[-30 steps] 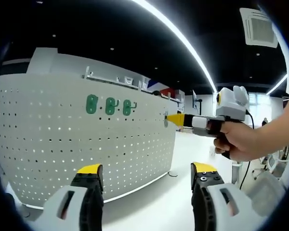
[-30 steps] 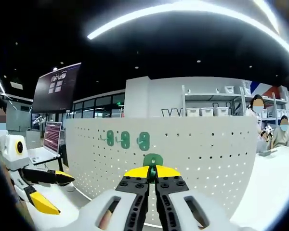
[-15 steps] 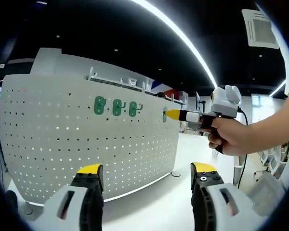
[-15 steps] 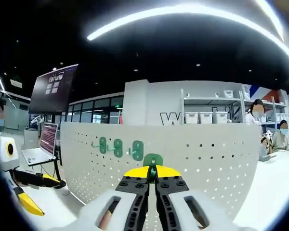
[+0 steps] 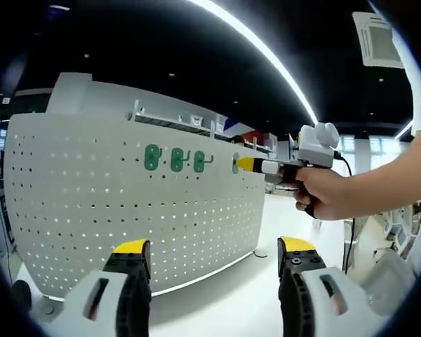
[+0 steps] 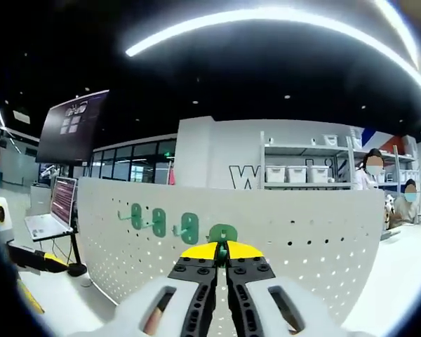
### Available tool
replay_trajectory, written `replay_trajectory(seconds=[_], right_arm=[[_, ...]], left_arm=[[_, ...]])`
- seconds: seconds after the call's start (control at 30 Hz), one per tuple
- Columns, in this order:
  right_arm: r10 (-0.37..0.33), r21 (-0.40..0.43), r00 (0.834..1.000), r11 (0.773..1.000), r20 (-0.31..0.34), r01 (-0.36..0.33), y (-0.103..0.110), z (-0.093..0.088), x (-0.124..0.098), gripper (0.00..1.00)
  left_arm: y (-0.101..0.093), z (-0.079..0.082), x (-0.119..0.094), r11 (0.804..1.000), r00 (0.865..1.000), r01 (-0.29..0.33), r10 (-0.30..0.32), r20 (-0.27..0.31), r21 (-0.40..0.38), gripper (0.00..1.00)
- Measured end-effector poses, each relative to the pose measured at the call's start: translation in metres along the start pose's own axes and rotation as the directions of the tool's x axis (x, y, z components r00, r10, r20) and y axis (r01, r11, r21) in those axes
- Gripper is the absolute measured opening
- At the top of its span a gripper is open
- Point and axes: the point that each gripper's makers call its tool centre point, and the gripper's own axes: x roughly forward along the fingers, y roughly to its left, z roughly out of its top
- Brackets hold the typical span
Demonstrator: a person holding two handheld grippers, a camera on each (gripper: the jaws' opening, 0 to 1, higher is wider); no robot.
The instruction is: Insert the hook assembly into the mounting plate slot until the hook locks in place.
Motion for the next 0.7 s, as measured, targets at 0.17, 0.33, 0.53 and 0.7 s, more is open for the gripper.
replay_trajectory(seconds=[0.17,0.33,0.53,0.7], right_arm=[[-0.008,-0.008,1.0,1.0,0.001,0.008,-0.005,0.002,0.009,0.01],[-0.007,-0.016,1.0,1.0,0.001,0.007,-0.004,0.002,0.016,0.01],[-0.015,-0.013,1.0,1.0,0.002,0.015,-0.005,0.0,0.024,0.01],[-0.022,-0.02,1.0,1.0,-0.001,0.022,-0.006,-0.003,0.031,0.01]], left_arm=[[0.003,0.001,-0.002,1.0,1.0,-0.009,0.009,0.003,-0.002,0.76],[0.005,0.001,-0.003,1.0,1.0,-0.015,0.015,0.001,-0.001,0.76],[0.008,-0.003,-0.004,1.0,1.0,-0.025,0.025,-0.008,-0.003,0.75],[0.009,-0.003,-0.006,1.0,1.0,-0.03,0.029,-0.011,-0.002,0.74]])
